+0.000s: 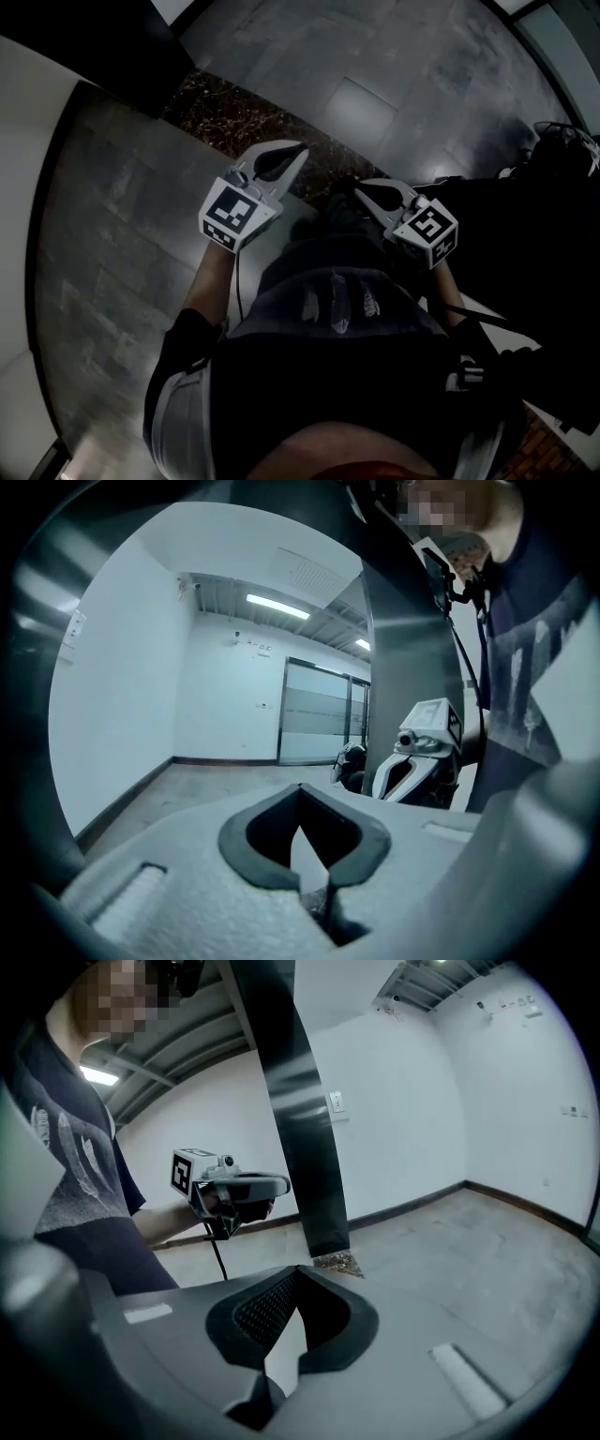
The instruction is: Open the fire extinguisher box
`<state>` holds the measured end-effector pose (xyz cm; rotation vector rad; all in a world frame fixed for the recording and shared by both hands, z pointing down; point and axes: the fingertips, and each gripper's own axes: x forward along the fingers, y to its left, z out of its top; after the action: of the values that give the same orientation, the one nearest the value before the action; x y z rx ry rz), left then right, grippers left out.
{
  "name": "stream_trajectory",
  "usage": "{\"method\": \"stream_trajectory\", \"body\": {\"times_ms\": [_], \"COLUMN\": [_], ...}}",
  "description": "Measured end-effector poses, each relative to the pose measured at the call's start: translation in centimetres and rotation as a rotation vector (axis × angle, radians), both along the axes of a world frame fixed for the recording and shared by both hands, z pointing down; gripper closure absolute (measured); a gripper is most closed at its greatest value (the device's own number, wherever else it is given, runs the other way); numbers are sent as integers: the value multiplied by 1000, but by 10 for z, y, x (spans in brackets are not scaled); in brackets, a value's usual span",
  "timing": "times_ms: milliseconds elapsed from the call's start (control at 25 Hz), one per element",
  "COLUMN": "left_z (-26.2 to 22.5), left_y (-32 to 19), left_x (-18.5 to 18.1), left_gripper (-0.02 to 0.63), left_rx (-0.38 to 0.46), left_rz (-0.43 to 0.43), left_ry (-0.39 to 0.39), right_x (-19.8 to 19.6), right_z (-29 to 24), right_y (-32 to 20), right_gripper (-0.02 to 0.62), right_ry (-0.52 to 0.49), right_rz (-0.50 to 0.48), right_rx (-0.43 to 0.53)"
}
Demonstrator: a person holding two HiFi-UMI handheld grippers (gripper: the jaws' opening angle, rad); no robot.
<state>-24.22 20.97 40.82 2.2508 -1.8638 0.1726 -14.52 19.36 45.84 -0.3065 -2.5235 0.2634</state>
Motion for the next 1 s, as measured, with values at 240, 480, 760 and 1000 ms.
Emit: {"method": "stream_trajectory", "body": {"times_ms": [240,480,760,1000], "left_z": [-7,0,-8,-4], "left_y": [-32,-107,-199,-264], "left_x": [-30,-46,-45,-50], "left_gripper": [606,606,606,606], "left_rx": [-30,-62,-73,-81], "left_rz": [-34,-47,12,27], "left_ry": [-6,79,52,106], "right_x": [-37,-54,-48,-34], "right_z": [-12,-8,-25,-18], "right_y": [-38,-131,-257,-328], "right_gripper": [597,597,597,597], "right_ry": [-75,-100,-186,-174], "right_rz": [13,123,309,342], "right_rx": [-61,80,146,240]}}
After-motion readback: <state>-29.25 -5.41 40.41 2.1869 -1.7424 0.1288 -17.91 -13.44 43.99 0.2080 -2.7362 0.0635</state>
